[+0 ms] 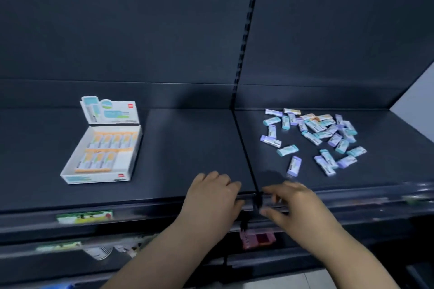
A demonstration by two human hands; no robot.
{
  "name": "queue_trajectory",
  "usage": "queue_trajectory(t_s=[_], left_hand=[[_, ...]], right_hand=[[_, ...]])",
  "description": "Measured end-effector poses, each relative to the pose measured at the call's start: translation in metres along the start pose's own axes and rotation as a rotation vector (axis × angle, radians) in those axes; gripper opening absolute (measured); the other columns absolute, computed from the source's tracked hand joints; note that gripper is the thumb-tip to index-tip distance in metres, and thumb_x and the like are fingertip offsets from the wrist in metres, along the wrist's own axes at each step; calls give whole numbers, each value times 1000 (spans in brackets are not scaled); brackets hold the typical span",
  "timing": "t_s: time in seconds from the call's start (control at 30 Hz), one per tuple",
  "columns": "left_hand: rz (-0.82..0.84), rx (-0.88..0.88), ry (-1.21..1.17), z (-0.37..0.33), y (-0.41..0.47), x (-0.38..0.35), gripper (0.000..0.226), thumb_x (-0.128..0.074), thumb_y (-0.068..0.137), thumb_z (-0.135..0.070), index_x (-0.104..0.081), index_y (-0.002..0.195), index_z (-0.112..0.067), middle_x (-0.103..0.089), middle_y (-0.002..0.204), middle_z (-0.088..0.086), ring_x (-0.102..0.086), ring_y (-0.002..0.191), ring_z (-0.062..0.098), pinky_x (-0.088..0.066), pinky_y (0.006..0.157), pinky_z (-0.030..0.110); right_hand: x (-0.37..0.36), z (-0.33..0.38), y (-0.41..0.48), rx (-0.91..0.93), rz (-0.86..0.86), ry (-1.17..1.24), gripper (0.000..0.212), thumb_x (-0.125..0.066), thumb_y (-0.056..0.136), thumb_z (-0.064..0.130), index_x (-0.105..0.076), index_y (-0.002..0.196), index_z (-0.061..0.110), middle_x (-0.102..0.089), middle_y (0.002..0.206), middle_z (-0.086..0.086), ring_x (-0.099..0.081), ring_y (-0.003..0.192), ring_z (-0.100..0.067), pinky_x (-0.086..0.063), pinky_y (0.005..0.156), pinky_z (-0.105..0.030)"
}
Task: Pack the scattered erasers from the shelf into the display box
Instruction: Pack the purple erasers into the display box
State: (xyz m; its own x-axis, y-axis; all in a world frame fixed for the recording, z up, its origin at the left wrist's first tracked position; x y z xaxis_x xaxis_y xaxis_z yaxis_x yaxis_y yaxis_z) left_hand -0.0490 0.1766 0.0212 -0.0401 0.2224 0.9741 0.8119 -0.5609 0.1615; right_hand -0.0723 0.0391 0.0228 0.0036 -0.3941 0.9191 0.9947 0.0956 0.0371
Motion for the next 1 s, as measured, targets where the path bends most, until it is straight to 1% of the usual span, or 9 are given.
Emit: queue_trajectory(t_s=[0.03,0.1,0.27,0.37,0.43,0.47,0.53,0.6,1.0], left_hand=[[2,-8,-16,-8,4,-4,29,-60,71,-47,-73,87,-27,-67,75,-11,-62,72,12,-49,66,26],[-19,1,-15,-15,14,-11,29,-60,63,-46,-73,79,-27,-65,67,-11,-62,64,11,-51,60,25],[-11,9,39,-23,41,-21,38,-76,59,-44,-74,90,-23,-66,69,-9,-63,64,14,-51,57,28],[-26,0,17,-22,67,-24,42,-83,55,-43,-74,90,-22,-66,68,-8,-63,63,15,-51,56,28],[-14,-13,0,-23,85,-21,41,-79,64,-42,-72,98,-20,-68,76,-5,-64,72,18,-51,63,32],[9,-9,-41,-24,95,-18,42,-71,74,-41,-67,109,-19,-68,88,-2,-63,84,21,-48,73,34],[35,-25,-45,-25,116,-20,47,-48,92,-42,-48,134,-22,-59,117,-1,-51,110,21,-36,92,34],[13,-45,-26,-25,134,-23,48,-37,96,-44,-36,141,-25,-51,128,-4,-43,119,19,-29,97,31],[95,-49,19,-62,208,-55,49,-35,97,-43,-30,144,-30,-47,132,-8,-39,124,15,-27,99,29]], right_hand=[[1,-7,-3,-3,6,16,44,-70,78,40,-60,120,30,-55,90,14,-51,99,-9,-40,92,-23],[1,-19,-5,-3,17,35,43,-69,79,40,-60,119,31,-53,88,16,-50,97,-7,-39,90,-20],[9,-48,5,-24,-15,52,43,-71,78,38,-61,119,28,-54,88,16,-51,96,-8,-38,88,-19],[18,-60,21,-35,-43,61,43,-70,78,40,-61,119,29,-47,84,25,-49,94,-6,-39,89,-21],[27,-68,32,-45,-57,47,43,-70,78,40,-62,118,27,-46,82,24,-50,94,-8,-40,88,-21],[32,-75,38,-59,-71,39,43,-71,78,40,-62,118,26,-48,82,22,-51,95,-8,-39,88,-20],[42,-89,49,-90,-108,32,44,-70,78,40,-62,118,27,-51,87,16,-52,97,-8,-38,87,-17],[49,-100,57,-105,-128,17,44,-69,79,40,-61,119,27,-51,90,15,-52,99,-8,-37,88,-16],[76,-190,90,-144,-183,74,36,-69,81,34,-64,115,24,-53,82,14,-50,86,-7,-39,79,-17]])
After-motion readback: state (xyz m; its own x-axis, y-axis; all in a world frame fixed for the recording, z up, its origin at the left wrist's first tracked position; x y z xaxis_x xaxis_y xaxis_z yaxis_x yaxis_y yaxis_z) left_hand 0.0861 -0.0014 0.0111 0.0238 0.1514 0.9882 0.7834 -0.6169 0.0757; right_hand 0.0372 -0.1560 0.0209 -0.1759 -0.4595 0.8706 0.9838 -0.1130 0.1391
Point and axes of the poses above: each hand's wrist, its own y-axis towards the middle knuckle, its own x-axis out of the back of the hand, z = x × y, the point moved 7 cm from there along y, towards the middle knuckle
